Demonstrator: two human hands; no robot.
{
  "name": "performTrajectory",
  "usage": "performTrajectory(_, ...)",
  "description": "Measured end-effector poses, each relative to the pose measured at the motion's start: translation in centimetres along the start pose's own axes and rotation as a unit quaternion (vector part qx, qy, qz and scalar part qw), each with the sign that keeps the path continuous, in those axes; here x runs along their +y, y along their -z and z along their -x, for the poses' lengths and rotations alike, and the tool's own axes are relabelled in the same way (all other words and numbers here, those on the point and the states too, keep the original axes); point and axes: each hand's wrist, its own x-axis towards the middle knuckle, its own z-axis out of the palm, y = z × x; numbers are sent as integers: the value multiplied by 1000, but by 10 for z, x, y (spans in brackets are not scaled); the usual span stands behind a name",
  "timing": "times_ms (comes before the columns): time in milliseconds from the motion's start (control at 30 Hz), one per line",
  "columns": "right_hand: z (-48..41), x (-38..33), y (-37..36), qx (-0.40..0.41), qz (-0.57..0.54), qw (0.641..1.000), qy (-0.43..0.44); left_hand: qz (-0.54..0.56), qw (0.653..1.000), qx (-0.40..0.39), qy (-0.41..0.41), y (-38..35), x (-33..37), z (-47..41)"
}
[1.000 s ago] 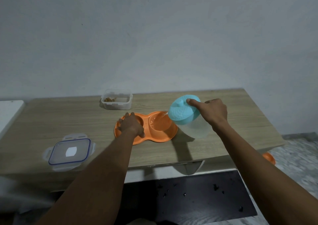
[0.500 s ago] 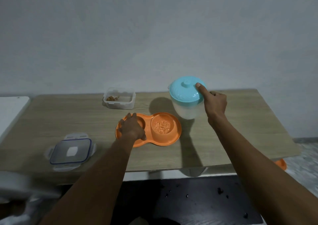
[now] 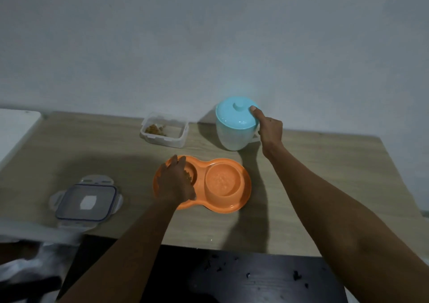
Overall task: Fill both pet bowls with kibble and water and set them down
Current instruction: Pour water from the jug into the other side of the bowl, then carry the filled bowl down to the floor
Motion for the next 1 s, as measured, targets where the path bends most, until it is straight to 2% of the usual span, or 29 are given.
performTrajectory(267, -14, 0, -7, -36, 46, 998, 32, 1, 1000, -3, 12, 5, 3, 4)
performTrajectory(333, -6, 6, -9, -4, 32, 999, 26, 1, 1000, -8, 16, 5, 4, 4)
performTrajectory(400, 7, 17, -10, 63, 23, 998, 20, -6, 1000, -7, 13, 5, 4, 4)
performTrajectory(467, 27, 34, -10, 122, 62, 991, 16, 6, 1000, -9, 18, 6, 3, 4)
performTrajectory(533, 52, 57, -6, 138, 122, 983, 0, 12, 1000, -17, 15, 7, 3, 5)
performTrajectory(600, 82, 77, 0, 130, 171, 976, -18, 15, 1000, -22, 1, 6, -1, 5)
performTrajectory(667, 110, 94, 7, 122, 234, 964, -28, 77, 997, 0, -2, 5, -9, 9)
performTrajectory(767, 138, 107, 15, 98, 307, 946, -33, 224, 967, 117, 23, 4, -23, 21)
performTrajectory(833, 149, 113, 16, 84, 319, 943, -45, 237, 955, 178, 26, 9, -34, 32)
performTrajectory(900, 153, 114, 14, 78, 308, 946, -60, 242, 952, 177, 60, 15, -43, 38)
performTrajectory(1000, 158, 107, 6, 70, 261, 960, -67, 234, 959, 121, 107, 22, -52, 40)
